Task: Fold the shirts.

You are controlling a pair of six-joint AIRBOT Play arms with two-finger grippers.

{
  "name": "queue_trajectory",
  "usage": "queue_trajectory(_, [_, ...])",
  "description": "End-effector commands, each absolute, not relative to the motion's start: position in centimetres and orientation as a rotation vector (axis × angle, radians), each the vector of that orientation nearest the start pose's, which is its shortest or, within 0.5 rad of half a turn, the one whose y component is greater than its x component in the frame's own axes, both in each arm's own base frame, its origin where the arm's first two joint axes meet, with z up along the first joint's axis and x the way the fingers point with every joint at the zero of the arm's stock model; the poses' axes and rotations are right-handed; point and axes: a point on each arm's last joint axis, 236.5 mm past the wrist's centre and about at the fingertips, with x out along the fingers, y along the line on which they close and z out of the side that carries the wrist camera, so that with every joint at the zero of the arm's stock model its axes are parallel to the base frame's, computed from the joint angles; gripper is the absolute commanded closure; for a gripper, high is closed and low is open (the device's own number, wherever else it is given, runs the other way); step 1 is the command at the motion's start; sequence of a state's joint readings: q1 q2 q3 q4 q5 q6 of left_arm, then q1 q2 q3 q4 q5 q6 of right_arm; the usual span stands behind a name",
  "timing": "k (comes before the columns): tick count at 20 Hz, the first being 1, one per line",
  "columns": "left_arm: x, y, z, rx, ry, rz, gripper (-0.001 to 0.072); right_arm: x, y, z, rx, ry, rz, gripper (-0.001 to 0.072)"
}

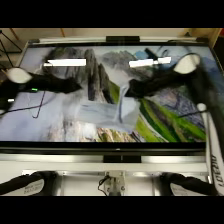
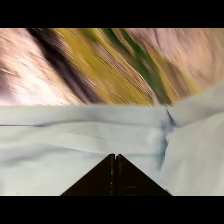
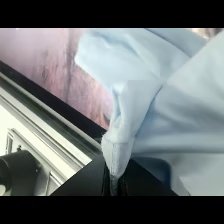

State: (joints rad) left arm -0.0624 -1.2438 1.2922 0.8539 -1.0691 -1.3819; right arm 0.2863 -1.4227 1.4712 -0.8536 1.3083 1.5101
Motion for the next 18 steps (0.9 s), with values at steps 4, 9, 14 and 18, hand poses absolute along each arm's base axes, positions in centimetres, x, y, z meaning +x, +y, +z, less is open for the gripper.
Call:
queue_trajectory(4, [35.7,-0.9,24.5,-0.412,0.655,-0.209,0.0673,38.7,41.6,0.2,0.59,1.254,0.776,0.0626])
queue_trajectory(9, [33.5,-0.1,25.4,-0.385,0.64,-0.182,0.0673,38.7,43.2,1.8,0.697,1.213,0.947,0.0055])
queue_trajectory(14, [33.5,-0.1,21.3,-0.436,0.723,-0.176,0.0673,39.6,30.1,2.0,0.421,1.338,0.762,0.0057])
queue_trajectory(18, [33.2,-0.3,19.3,-0.461,0.772,-0.176,0.0673,35.6,12.0,-2.5,0.072,1.667,0.267,0.0059])
